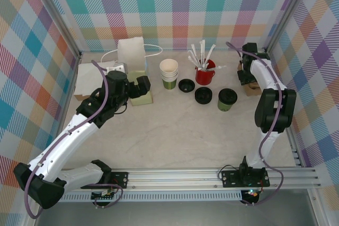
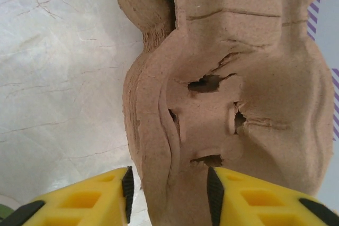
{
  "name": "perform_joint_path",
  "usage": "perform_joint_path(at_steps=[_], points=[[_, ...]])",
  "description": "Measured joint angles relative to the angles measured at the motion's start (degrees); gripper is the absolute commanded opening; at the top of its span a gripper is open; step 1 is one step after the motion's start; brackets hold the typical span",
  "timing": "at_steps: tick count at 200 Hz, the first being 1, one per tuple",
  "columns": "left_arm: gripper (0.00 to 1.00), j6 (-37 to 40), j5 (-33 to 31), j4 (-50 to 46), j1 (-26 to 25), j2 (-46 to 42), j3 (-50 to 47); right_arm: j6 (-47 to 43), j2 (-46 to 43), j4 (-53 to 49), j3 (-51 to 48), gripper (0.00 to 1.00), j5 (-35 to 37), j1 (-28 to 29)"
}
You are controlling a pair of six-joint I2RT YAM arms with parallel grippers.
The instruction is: Pack the takeout coffee
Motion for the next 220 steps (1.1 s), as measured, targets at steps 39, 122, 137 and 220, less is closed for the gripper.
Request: perform_joint_path(at_steps=[39, 122, 137, 220], points=[[1.0, 0.0, 0.0, 0.0, 0.0, 0.0, 0.11, -0.94, 0.24, 0.0, 0.13, 0.21, 0.35, 0.0], [1.0, 0.11, 0.63, 0.02, 0.0, 0.22, 0.33, -2.16, -0.87, -0.07, 0.22, 0.05, 0.74, 0.0], [1.0, 0.2, 1.38, 0.04, 0.02, 0.57, 0.55, -2.16, -2.49, -0.11, 0.22, 0.05, 0.74, 0.02], [0.94, 0.15, 10.6, 2.12, 0.22, 5.27, 6.25, 1.77, -24.9, 2.93, -4.28, 0.03, -10.62, 0.52]])
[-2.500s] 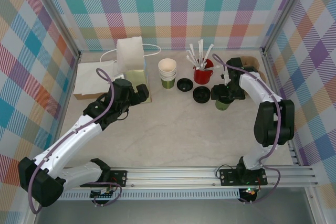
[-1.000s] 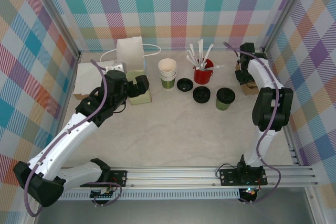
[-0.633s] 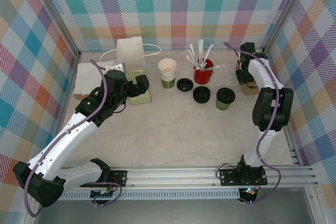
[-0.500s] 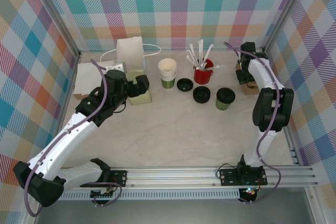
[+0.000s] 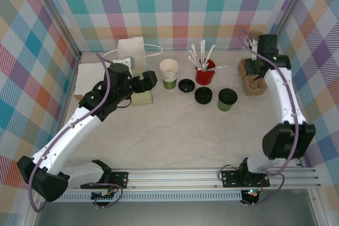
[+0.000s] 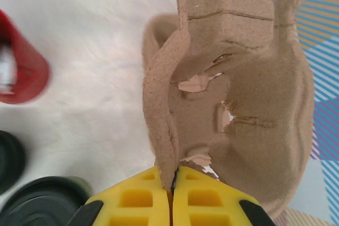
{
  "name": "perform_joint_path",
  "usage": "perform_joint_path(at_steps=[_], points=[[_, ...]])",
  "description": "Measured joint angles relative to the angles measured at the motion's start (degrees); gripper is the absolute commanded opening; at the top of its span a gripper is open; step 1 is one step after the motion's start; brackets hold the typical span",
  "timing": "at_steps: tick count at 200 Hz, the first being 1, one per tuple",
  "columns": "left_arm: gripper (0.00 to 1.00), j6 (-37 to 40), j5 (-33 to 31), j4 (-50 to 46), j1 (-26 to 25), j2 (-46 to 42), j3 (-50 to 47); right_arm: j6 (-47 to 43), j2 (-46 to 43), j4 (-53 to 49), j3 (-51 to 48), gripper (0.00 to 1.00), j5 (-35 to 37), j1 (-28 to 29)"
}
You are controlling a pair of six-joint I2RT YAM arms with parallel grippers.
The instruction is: Pack the takeout coffee
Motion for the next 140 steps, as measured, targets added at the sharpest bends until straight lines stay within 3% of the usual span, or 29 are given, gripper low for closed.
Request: perform_joint_path(at_steps=[25, 56, 99, 140], points=[[0.91, -0.2, 4.5, 2.03, -0.15, 3.67, 4.28, 2.4, -8.66, 3.91, -6.69, 0.03, -5.35, 3.15], [0.9, -0.22, 8.59, 4.48, -1.92, 9.73, 11.28, 5.6, -15.21, 10.43, -15.39, 0.03, -8.87, 11.54], [0.86, -0.61, 12.0, 7.13, -5.6, 17.73, 19.67, 7.48, -16.46, 18.53, -22.29, 0.03, -8.39, 22.86], [0.83, -1.81, 12.57, 8.0, -6.51, 22.71, 24.0, 8.17, -16.46, 22.62, -22.99, 0.03, -7.32, 27.87]])
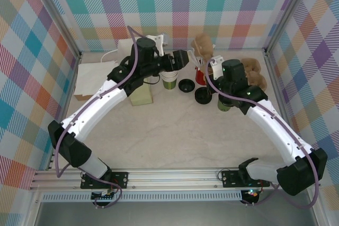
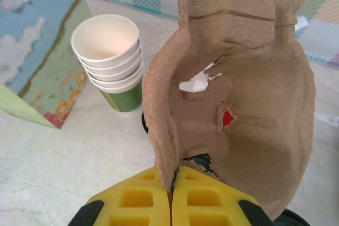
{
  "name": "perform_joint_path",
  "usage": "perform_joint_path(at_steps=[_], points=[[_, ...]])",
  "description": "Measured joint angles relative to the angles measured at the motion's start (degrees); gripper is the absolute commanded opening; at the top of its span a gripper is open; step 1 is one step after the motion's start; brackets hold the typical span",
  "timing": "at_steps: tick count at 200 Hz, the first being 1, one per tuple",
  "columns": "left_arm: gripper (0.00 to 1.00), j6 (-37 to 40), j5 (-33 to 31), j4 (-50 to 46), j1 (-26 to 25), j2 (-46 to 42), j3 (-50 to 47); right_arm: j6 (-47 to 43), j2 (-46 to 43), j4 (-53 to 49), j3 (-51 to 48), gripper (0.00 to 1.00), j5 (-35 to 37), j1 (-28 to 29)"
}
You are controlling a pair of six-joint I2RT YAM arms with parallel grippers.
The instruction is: Pack the takeout coffee
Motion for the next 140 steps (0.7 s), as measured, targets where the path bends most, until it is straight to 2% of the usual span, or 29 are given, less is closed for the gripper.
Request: perform_joint_path(at_steps=[52, 86, 140], points=[[0.79, -1.42, -0.26, 0.59, 0.0, 3.82, 4.17, 0.0, 0.87, 1.64, 0.04, 0.03, 0.24, 3.89], [0.68, -2.25, -0.9, 0.57, 0.0, 6.32, 7.15, 0.0, 1.79, 1.66, 0.07, 0.03, 0.22, 5.31], [0.54, -3.87, -1.99, -0.2, 0.0, 9.44, 9.62, 0.0, 2.75, 1.7, 0.79, 0.03, 0.22, 6.6]])
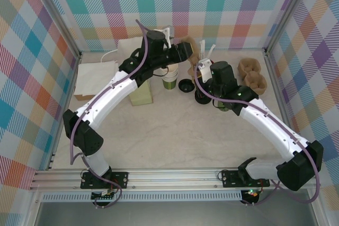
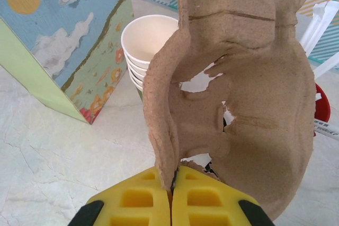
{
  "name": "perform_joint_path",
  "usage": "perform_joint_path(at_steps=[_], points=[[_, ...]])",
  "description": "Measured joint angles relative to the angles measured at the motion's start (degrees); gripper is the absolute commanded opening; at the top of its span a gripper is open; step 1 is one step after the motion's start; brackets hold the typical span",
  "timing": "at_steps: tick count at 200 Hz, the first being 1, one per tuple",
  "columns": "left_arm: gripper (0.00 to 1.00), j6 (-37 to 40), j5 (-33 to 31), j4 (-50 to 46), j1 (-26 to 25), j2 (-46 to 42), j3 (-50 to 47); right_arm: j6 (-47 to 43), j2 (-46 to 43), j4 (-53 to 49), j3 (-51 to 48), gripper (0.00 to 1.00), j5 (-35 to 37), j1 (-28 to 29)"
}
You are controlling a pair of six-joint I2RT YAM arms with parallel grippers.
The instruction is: Pack the takeout coffee
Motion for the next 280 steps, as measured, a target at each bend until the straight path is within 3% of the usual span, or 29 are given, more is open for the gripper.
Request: perform_joint_path(at_steps=[48, 111, 139, 175, 218, 258, 280], points=[[0.44, -1.49, -0.59, -1.64, 0.0, 1.81, 1.29, 0.0, 0.46, 0.02, 0.24, 0.03, 1.03, 0.79], [0.14, -2.27, -2.56, -2.99, 0.0, 2.99, 2.01, -0.2, 1.79, -0.22, 1.03, 0.04, 2.01, 1.2], [0.07, -2.23, -2.97, -3.87, 0.0, 3.02, 2.1, -0.24, 1.81, -1.18, 1.22, 0.07, 2.12, 1.2], [0.0, -2.01, -2.99, -4.33, -0.02, 3.02, 2.1, -1.2, 1.97, -2.67, 2.08, 0.29, 1.36, 1.2], [0.0, -1.53, -3.63, -6.23, -0.02, 2.97, 2.05, -6.08, 0.55, -6.82, 2.78, 0.64, -1.16, 1.18], [0.0, 0.46, -2.91, -8.76, -0.02, 1.92, 1.27, -17.4, -4.66, -9.77, 2.8, 0.89, -3.52, 0.81], [0.0, 1.55, -1.14, -10.27, -0.02, -0.46, -1.03, -26.71, -7.45, -9.22, 2.78, 0.94, -4.98, 0.68]])
